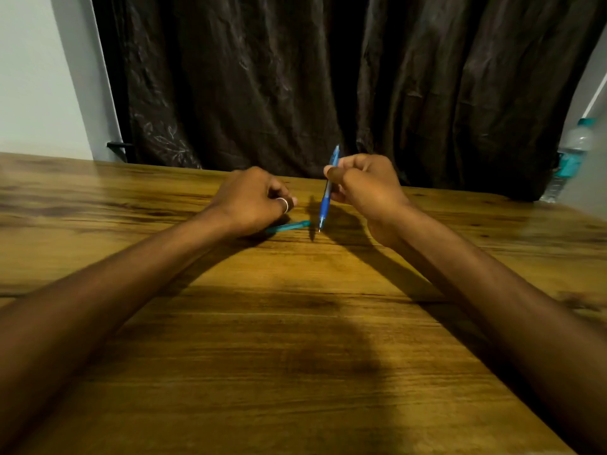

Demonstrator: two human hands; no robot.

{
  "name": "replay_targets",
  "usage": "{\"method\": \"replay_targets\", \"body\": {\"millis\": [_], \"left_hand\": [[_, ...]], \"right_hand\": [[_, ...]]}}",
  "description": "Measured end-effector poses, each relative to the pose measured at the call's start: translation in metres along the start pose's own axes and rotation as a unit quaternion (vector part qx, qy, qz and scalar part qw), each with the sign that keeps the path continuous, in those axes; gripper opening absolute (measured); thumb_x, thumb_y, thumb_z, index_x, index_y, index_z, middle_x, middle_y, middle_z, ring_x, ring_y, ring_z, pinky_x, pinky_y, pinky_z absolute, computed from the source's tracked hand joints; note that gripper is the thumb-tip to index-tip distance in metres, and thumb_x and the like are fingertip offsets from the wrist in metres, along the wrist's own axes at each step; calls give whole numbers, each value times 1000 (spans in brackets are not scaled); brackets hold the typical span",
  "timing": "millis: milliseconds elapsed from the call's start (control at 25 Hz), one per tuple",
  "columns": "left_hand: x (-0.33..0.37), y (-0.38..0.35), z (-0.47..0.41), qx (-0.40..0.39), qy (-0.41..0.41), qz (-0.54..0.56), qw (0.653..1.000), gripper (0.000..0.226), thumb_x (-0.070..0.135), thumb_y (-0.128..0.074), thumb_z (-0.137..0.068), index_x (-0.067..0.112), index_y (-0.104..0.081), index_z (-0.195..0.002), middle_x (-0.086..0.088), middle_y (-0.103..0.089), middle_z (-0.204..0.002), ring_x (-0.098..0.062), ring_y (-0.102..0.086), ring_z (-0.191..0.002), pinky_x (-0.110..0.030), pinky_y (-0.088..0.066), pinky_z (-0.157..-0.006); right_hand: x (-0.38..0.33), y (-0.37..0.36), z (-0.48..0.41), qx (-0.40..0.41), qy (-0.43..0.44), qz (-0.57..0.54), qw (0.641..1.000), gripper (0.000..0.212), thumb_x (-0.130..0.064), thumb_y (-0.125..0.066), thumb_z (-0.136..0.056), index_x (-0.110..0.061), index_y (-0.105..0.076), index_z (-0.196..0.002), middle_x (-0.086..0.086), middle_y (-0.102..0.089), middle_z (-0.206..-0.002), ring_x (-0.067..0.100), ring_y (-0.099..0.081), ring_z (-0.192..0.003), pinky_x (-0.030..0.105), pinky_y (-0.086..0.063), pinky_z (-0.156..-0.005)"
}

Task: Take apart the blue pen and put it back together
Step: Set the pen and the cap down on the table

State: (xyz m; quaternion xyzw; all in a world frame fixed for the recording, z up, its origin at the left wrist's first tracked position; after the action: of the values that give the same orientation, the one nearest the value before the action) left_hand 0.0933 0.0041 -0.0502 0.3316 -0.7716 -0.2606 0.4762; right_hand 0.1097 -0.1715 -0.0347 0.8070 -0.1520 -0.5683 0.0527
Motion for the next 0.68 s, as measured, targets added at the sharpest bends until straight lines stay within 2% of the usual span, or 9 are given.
{"method": "replay_targets", "body": {"millis": [80, 240, 320, 440, 520, 600, 680], "left_hand": [[-3, -7, 5, -50, 9, -49, 998, 15, 27, -68, -93, 23, -79, -102, 7, -76, -105, -3, -65, -88, -24, -50, -72], [0, -17, 8, -84, 21, -60, 994, 11, 28, -73, -89, 24, -80, -96, 7, -78, -96, -3, -65, -79, -22, -49, -64], [2, -23, 10, -95, 49, -8, 994, 8, 27, -76, -87, 23, -79, -92, 4, -77, -78, -2, -66, -62, -19, -48, -51], [3, -32, 11, -102, 85, 56, 990, 7, 21, -75, -88, 18, -79, -93, 3, -73, -63, 1, -61, -43, -12, -43, -40], [4, -29, 11, -87, 73, 33, 993, 10, 21, -72, -90, 19, -80, -96, 5, -75, -68, 0, -64, -52, -16, -47, -46], [5, -23, 9, -68, 24, -56, 996, 18, 26, -71, -91, 25, -79, -107, 6, -79, -98, -5, -68, -82, -23, -52, -68], [6, -22, 9, -66, -12, -99, 993, 25, 30, -70, -91, 29, -75, -116, 9, -74, -120, -10, -65, -107, -25, -48, -83]], "right_hand": [[5, 1, -2, -14, -12, 74, 997, 12, -18, -70, -90, -10, -75, -84, 5, -74, -84, 19, -73, -86, 40, -63, -81], [11, -2, -1, -69, -12, 226, 972, 17, -20, -72, -82, -3, -77, -82, 14, -76, -87, 28, -73, -89, 52, -60, -80], [13, -5, 1, -93, -3, 292, 952, 20, -23, -74, -80, -4, -76, -77, 16, -75, -83, 27, -72, -84, 47, -60, -74], [18, -11, 5, -124, 4, 360, 925, 20, -27, -75, -77, -9, -73, -69, 11, -68, -68, 22, -62, -67, 36, -49, -56], [20, -13, 6, -132, 12, 402, 906, 22, -30, -75, -76, -13, -69, -63, 4, -62, -61, 18, -58, -63, 28, -40, -51], [21, -14, 5, -134, 18, 413, 901, 21, -30, -76, -76, -14, -69, -64, 2, -61, -60, 16, -59, -63, 26, -39, -51], [22, -14, 4, -135, 20, 409, 902, 20, -29, -76, -77, -13, -70, -66, 1, -61, -60, 14, -59, -62, 26, -38, -50]]}}
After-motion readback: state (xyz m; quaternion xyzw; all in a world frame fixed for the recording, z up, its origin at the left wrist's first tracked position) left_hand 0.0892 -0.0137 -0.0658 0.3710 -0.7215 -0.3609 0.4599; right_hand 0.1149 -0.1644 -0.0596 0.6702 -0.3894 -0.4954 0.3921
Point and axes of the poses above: each hand's wrist, its own z-axis away from the middle knuckle, its own y-axis out of the back of the hand, x = y × z, the point moved 5 cm from there along -z, towards the middle knuckle
